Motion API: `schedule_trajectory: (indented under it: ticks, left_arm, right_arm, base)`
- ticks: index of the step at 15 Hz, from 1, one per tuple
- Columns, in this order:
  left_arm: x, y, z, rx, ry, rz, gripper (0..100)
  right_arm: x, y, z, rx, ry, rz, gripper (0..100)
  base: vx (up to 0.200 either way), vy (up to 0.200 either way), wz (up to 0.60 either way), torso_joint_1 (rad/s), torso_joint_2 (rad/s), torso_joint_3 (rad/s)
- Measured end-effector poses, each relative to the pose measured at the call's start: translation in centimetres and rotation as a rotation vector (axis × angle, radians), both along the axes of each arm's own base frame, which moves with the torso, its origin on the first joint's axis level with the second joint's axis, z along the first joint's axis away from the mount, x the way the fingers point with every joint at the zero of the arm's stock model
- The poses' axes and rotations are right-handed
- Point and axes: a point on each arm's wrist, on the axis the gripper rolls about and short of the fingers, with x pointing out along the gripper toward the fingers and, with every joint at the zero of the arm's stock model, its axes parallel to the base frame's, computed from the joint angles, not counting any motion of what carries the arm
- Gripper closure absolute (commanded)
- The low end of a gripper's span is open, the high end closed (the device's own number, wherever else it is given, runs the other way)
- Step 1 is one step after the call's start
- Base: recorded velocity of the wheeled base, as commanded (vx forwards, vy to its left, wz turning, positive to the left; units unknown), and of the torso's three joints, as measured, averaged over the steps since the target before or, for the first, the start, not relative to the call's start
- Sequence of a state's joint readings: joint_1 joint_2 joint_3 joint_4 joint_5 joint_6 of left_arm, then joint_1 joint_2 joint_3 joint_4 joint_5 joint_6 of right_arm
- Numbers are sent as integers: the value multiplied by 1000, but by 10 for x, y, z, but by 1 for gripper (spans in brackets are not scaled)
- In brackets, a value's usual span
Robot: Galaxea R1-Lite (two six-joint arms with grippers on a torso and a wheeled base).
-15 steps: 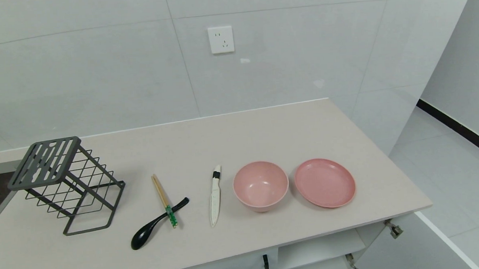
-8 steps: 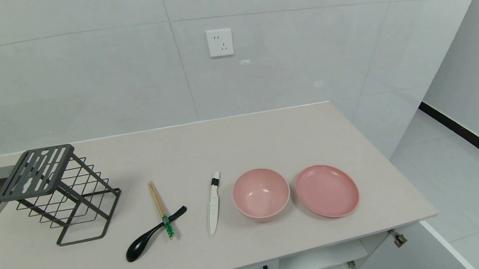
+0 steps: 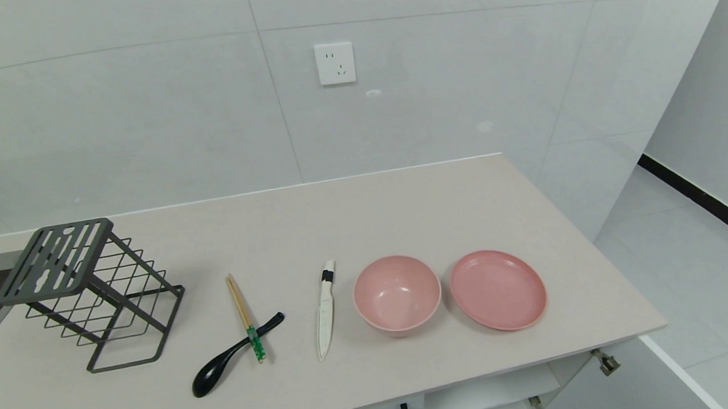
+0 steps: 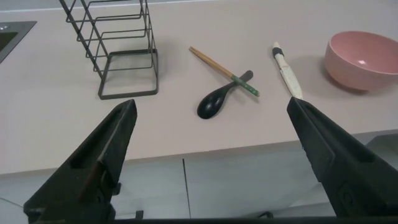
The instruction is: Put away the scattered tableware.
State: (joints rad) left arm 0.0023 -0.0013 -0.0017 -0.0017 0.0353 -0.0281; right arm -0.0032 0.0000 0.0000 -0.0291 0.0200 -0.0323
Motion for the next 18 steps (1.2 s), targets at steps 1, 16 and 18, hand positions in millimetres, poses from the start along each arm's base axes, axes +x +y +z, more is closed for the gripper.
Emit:
schedule_trajectory:
  ticks: [1, 16, 18]
  left_arm:
    - [0, 0, 0, -1, 0, 0, 0]
    - [0, 0, 0, -5, -1, -1, 0]
    - [0, 0, 0, -5, -1, -1, 0]
  right_arm:
    - [0, 0, 7, -4, -68, -1, 0]
    - [45, 8, 45, 99, 238, 332, 0]
    - [55, 9, 47, 85, 274, 349, 0]
  base:
    - [0, 0, 0, 0, 0, 0]
    - [0, 0, 0, 0, 0, 0]
    - [0, 0, 0, 0, 0, 0]
